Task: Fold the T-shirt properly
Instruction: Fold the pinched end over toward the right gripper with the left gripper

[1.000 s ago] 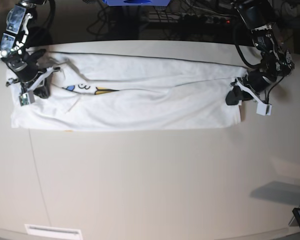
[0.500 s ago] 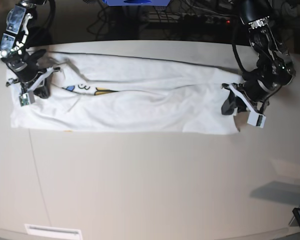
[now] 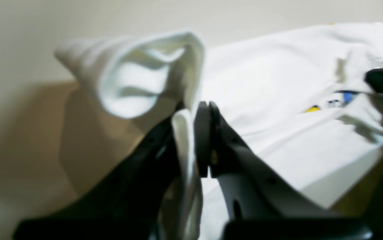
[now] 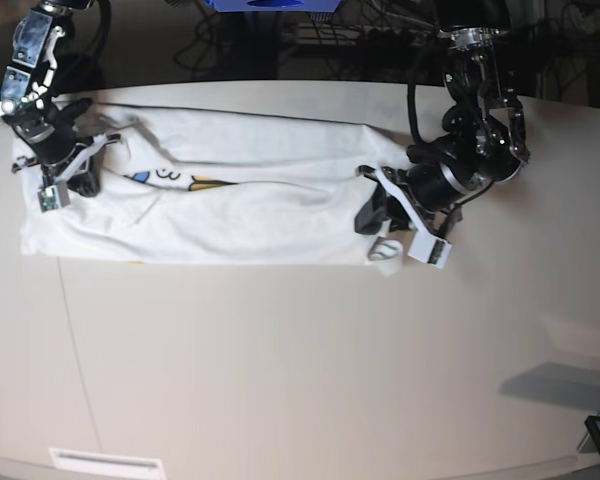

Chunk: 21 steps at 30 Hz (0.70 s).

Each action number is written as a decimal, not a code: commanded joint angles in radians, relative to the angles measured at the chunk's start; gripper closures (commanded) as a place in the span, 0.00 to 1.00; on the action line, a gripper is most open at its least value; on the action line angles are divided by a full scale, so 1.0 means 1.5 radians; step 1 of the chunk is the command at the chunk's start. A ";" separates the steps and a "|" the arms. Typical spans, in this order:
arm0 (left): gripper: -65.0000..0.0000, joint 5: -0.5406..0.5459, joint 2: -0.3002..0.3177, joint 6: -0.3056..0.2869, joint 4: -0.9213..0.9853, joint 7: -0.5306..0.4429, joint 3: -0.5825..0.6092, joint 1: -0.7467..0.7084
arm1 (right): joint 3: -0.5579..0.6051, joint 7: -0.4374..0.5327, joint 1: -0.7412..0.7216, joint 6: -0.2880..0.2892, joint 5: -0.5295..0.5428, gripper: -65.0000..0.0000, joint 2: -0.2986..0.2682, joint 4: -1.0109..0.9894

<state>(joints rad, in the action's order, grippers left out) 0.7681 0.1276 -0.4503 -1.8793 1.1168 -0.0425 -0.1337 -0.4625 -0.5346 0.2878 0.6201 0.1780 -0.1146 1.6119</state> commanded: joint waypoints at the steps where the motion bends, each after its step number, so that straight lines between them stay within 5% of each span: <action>1: 1.00 0.017 -0.005 0.003 -0.013 -0.013 0.010 0.008 | -0.002 -0.026 0.004 -0.003 -0.019 0.98 -0.005 0.004; 21: 1.00 0.013 -0.122 0.014 0.087 -0.017 0.101 0.044 | -0.005 -0.026 0.005 -0.003 -0.019 0.98 -0.006 0.004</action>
<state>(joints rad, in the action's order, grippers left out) 0.7601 -0.0502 -0.4221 -1.7340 1.1107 0.1078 -0.0856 -0.4629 -0.5331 0.2886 0.6201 0.1780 -0.1150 1.6123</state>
